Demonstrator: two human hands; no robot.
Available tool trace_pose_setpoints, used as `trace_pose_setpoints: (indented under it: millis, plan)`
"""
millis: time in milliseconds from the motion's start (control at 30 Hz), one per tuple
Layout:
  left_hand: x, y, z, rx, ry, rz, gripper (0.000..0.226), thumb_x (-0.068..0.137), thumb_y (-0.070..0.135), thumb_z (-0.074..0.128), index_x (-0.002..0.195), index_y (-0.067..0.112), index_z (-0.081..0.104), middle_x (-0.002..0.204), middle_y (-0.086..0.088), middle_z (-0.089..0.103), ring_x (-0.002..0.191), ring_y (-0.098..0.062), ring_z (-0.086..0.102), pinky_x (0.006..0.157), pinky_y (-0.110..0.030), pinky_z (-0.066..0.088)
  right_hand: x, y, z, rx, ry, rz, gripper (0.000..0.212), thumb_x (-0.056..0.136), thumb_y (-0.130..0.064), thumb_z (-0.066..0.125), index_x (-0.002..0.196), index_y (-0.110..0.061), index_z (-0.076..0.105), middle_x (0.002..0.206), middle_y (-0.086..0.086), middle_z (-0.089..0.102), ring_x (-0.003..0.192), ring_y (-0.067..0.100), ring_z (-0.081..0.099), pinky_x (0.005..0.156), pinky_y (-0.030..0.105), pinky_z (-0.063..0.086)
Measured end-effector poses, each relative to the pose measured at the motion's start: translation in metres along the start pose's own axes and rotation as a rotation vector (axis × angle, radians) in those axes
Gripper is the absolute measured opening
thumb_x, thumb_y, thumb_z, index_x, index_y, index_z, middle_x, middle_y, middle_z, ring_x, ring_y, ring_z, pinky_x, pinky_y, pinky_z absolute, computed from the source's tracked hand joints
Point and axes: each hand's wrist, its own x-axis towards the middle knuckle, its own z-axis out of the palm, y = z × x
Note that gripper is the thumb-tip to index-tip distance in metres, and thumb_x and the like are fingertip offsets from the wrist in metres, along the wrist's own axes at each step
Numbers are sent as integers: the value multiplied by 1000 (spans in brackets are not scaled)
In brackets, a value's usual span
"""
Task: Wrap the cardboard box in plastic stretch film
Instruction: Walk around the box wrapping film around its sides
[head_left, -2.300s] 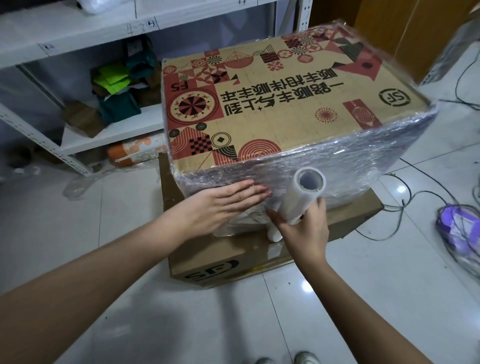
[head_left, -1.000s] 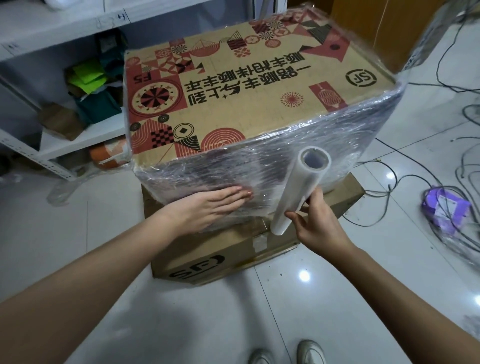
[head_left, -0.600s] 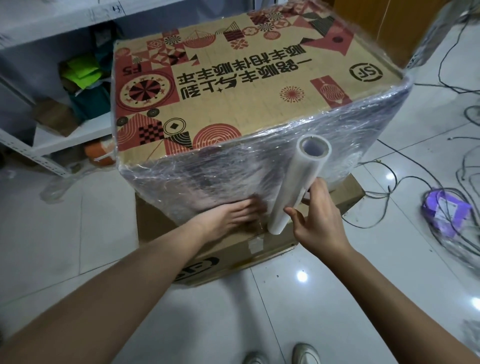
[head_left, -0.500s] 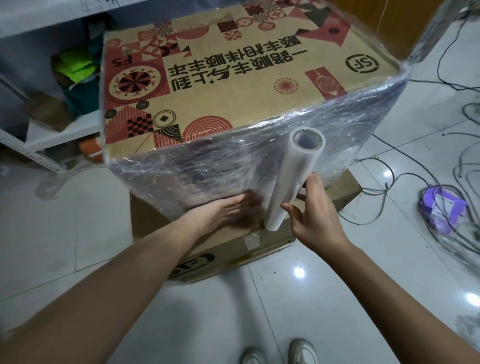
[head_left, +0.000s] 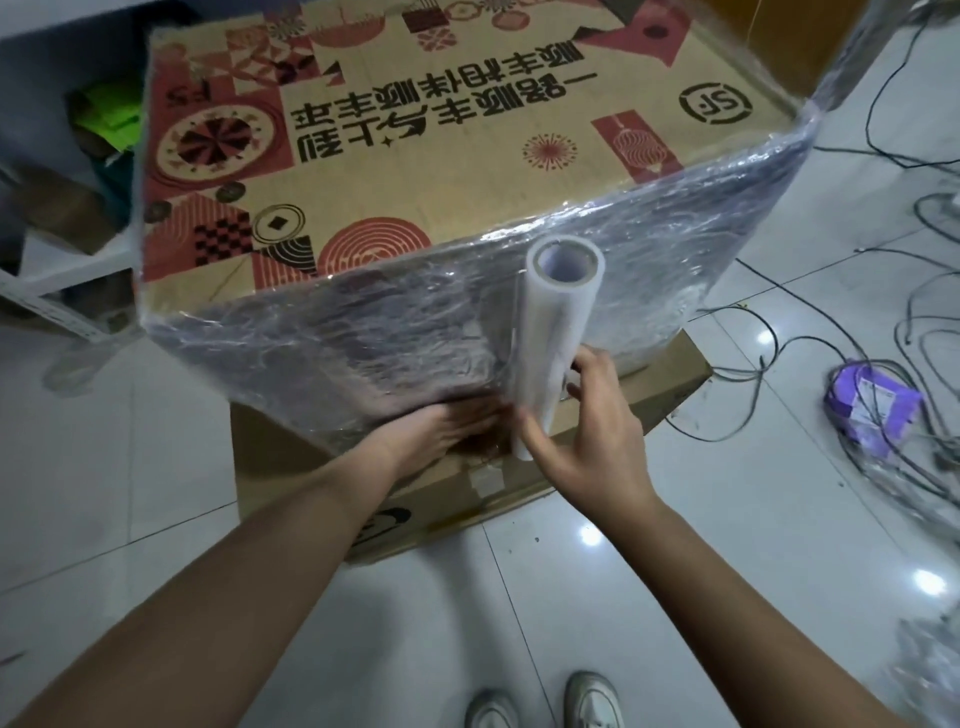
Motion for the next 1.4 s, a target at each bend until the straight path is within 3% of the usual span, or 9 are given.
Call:
trace_pose_setpoints:
  millis: [200,400,600,767,900,1033,1200,1267,1400]
  plan:
    - [1,4,-1,32,-20,-7,59,100,12,21,132,-16,-20,154,-17,-14,141,-33,-6,112,-44,-5,12,-6,15,-105,94,44,63,66,-50,76,110,-19,44,104,-3,53,95,17,56,68,35,47]
    - [6,10,1,-66,79,41,58,100,16,26,142,-9,-5,156,-14,-1,141,-34,-3,91,-52,-26,16,-1,8,-97,98,56,57,66,-38,79,107,-15,46,101,-1,55,93,21,60,72,45,51]
    - [8,5,7,-53,115,38,57,100,20,26,145,-3,0,156,-13,-6,141,-30,-5,90,-51,-27,9,10,-7,-74,113,3,52,73,-26,75,118,-14,52,107,-2,57,97,20,61,73,48,52]
    - [5,8,4,59,55,-10,62,100,24,25,142,-10,-6,155,-18,-7,141,-35,-6,95,-54,-21,8,4,8,-136,133,55,51,76,-30,67,120,-14,46,107,-1,49,96,23,57,64,37,47]
    - [5,7,-2,-31,27,-43,63,101,27,24,141,-10,-7,156,-15,-3,139,-37,-8,91,-55,-24,14,-1,15,-188,176,87,59,72,-39,75,113,-6,47,104,6,50,97,27,54,63,31,37]
    - [5,3,-20,-227,85,-29,53,101,18,26,145,-5,9,155,-14,10,142,-32,1,107,-44,-16,23,-3,6,-193,143,123,53,67,-37,79,101,-15,45,95,2,53,91,27,57,64,32,39]
    - [-32,-26,-28,-286,419,-157,39,86,22,46,119,11,64,132,-3,55,127,-19,45,113,-38,20,22,-2,-11,-69,81,131,49,69,-19,79,105,-10,47,103,7,55,95,29,59,76,48,50]
    - [-46,-40,-20,-198,379,-208,48,86,28,50,129,7,49,144,-4,43,136,-23,32,113,-46,7,22,-1,-15,-47,58,123,47,70,-16,78,105,-8,49,103,8,54,96,28,57,78,49,49]
    - [-52,-60,-12,5,115,-128,61,99,28,27,144,-3,0,156,-12,-7,137,-35,-15,97,-55,-23,25,2,-20,-58,20,107,48,72,-20,77,111,-13,50,106,4,57,97,24,57,77,46,50]
